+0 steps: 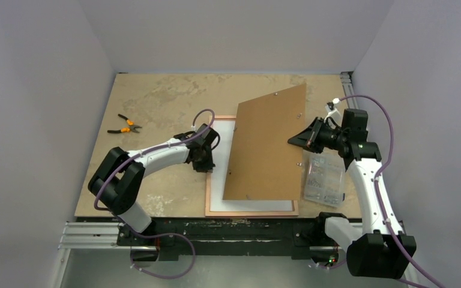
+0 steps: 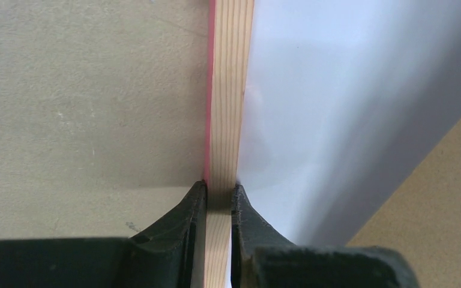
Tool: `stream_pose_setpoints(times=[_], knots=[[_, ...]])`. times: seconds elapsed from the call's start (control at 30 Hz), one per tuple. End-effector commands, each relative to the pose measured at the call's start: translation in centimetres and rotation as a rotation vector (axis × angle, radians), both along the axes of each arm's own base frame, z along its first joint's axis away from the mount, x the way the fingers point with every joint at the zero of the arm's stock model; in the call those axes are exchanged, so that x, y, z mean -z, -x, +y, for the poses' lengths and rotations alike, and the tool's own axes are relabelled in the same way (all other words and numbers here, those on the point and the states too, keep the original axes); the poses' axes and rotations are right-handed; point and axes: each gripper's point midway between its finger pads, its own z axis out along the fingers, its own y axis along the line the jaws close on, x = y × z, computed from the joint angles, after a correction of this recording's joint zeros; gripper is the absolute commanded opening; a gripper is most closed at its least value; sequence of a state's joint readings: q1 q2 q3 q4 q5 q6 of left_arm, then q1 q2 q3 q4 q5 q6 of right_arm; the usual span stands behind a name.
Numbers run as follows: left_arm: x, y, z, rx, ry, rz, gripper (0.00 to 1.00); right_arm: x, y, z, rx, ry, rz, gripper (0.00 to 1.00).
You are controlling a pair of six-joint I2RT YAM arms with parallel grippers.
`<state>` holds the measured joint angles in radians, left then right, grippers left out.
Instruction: Put the photo into the frame
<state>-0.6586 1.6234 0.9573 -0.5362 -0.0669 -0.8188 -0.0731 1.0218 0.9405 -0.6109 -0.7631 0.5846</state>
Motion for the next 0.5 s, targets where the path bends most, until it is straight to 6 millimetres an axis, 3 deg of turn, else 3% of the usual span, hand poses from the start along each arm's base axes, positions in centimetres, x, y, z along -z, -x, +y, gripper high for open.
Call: stream_pose_setpoints(times=[0.0, 0.13, 0.3, 0.47], knots=[[-1.2, -1.4, 1.0, -0.044, -0.004, -0.061, 0.0, -2.4, -0.3, 1.0, -0.059, -0.064, -0.097, 0.0], [-1.1, -1.2, 1.4, -0.054, 0.004, -0.065, 0.0, -2.0, -0.2, 1.4, -0.068, -0.08, -0.089, 0.0], [-2.0, -1.4, 0.9, -0.02, 0.031, -0.091, 0.4, -1.8, -0.2, 1.7, -0.083, -0.089, -0.089, 0.0], [-5.2, -1.4, 0.7, -0.002, 0.097, -0.173, 0.6, -2.1, -0.5, 1.8, -0.098, -0.088, -0.102, 0.0]])
